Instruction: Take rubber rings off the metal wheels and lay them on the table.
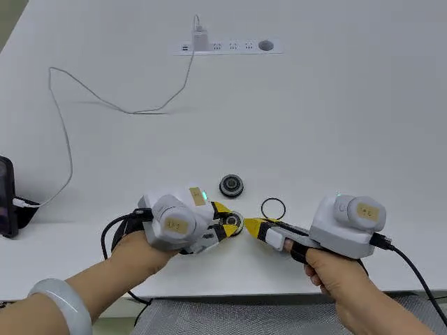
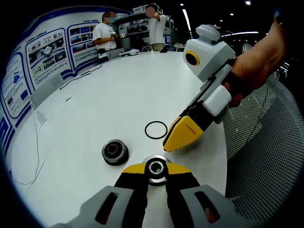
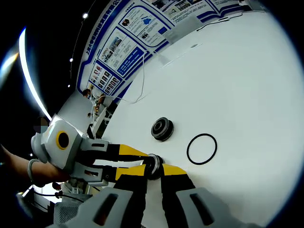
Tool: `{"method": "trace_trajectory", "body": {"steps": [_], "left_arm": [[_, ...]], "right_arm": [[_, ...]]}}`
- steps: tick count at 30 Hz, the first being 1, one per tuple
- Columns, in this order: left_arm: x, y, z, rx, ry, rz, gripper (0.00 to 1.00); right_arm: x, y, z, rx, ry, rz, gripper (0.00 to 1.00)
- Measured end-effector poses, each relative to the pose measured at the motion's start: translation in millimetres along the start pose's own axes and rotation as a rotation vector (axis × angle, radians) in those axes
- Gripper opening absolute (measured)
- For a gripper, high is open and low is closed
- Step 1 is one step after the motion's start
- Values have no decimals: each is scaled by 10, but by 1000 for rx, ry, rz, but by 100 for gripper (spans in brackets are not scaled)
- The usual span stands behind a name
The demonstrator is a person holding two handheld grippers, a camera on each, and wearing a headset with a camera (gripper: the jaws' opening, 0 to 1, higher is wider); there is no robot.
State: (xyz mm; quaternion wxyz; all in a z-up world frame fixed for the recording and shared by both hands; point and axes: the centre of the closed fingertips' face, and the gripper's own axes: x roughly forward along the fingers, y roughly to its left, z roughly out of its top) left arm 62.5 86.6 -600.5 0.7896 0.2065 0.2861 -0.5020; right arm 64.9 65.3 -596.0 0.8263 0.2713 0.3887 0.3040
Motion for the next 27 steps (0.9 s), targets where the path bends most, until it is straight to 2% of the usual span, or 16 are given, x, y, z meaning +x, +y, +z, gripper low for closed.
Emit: {"method": "trace_trajectory", "body": {"steps": [27], "left_arm": [[14,15,-28,-6,6,1,14]], "right_arm": [[112,-60,-114,150,2,16,13]]}}
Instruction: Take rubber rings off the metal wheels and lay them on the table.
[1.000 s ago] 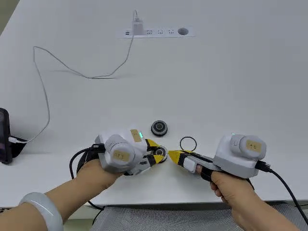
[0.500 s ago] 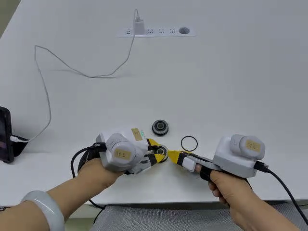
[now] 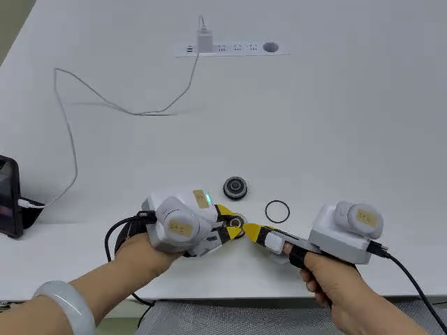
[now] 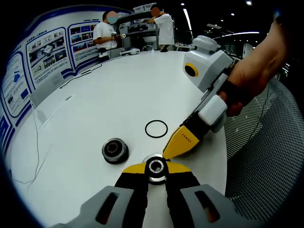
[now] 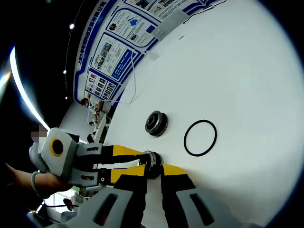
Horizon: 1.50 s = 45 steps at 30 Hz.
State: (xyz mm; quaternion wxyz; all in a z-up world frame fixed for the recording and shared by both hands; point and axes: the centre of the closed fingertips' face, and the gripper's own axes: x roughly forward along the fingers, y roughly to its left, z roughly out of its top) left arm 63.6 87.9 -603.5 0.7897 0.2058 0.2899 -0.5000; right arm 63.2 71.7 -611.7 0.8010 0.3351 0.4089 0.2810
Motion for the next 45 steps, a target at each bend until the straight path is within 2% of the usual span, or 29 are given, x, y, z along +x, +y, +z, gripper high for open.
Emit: {"method": "trace_trajectory", "body": {"steps": [14,25,27,29,35,38,45], "left_arm": [[-9,0,3,0,-1,-1,14],[-12,1,1,-2,-1,0,13],[-13,-1,2,-1,0,0,13],[-13,0,3,-2,1,1,13],[-17,2,3,-1,1,0,13],[-20,2,3,-2,0,0,13],[-18,-1,0,-2,1,0,13]], "right_arm": [[41,12,-5,79,-12,27,13],[27,36,12,208,-29,80,17],[29,-50,-8,147,-23,29,17],[41,42,-25,159,-14,66,16],[31,37,-7,160,-18,65,16],[17,70,16,168,-25,88,14],[57,41,13,121,-25,57,17]]}}
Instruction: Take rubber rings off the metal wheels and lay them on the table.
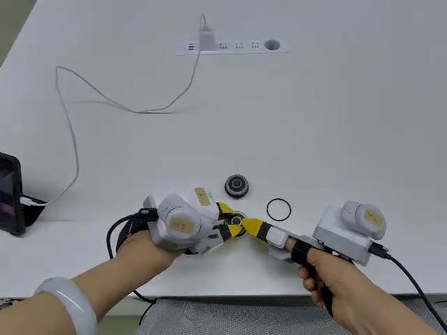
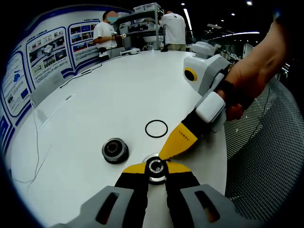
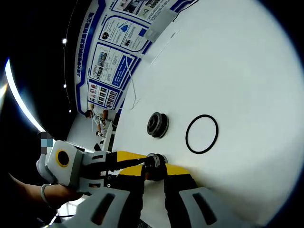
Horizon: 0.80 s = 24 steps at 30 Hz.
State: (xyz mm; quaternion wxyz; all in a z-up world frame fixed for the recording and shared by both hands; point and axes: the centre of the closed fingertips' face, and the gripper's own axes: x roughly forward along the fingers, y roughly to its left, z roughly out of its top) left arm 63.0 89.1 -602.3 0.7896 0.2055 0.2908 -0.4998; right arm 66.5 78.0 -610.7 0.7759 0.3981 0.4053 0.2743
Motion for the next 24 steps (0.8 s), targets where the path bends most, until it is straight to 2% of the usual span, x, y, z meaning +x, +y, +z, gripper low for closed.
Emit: {"method": "trace_trajectory", "body": {"steps": [4,6,15,16,19,24], "left_arm": [[-2,-6,3,0,-1,0,13],[-2,-8,4,-1,-2,-1,13],[-1,-7,-1,-5,-5,0,13],[-1,-6,-1,-6,-5,1,13],[-3,-6,-2,-7,-6,2,13],[0,-1,-7,-6,-5,1,13]], "right_arm": [[14,-55,-30,16,5,-7,20],[0,-11,-29,22,7,1,20],[8,-11,-9,49,1,16,21],[9,40,-13,56,6,40,19],[-7,61,-3,21,9,32,20],[-2,35,-13,7,7,31,21]]}}
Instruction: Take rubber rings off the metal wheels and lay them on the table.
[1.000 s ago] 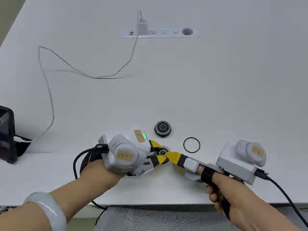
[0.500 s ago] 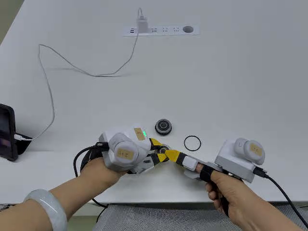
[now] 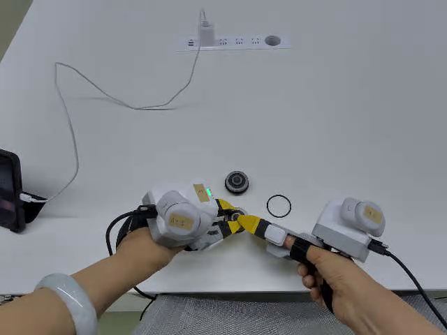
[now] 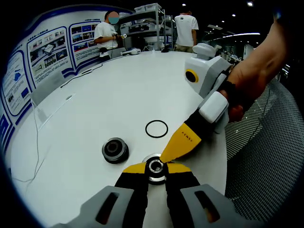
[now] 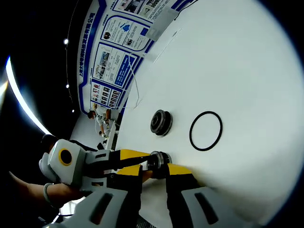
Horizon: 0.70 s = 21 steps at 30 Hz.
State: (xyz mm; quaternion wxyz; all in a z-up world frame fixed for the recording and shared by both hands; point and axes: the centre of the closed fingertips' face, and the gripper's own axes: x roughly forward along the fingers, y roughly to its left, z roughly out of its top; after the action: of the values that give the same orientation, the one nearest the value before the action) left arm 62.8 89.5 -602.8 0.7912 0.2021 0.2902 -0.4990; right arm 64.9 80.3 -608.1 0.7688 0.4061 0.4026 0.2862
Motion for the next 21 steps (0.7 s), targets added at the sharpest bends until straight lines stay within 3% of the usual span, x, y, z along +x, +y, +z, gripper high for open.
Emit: {"method": "trace_trajectory", "body": {"steps": [6,21], "left_arm": [[-1,-5,2,3,0,-1,13],[-4,-15,-1,1,-1,1,13]], "right_arm": [[8,56,9,-65,2,-6,25],[18,19,49,-52,-15,-25,27]]}}
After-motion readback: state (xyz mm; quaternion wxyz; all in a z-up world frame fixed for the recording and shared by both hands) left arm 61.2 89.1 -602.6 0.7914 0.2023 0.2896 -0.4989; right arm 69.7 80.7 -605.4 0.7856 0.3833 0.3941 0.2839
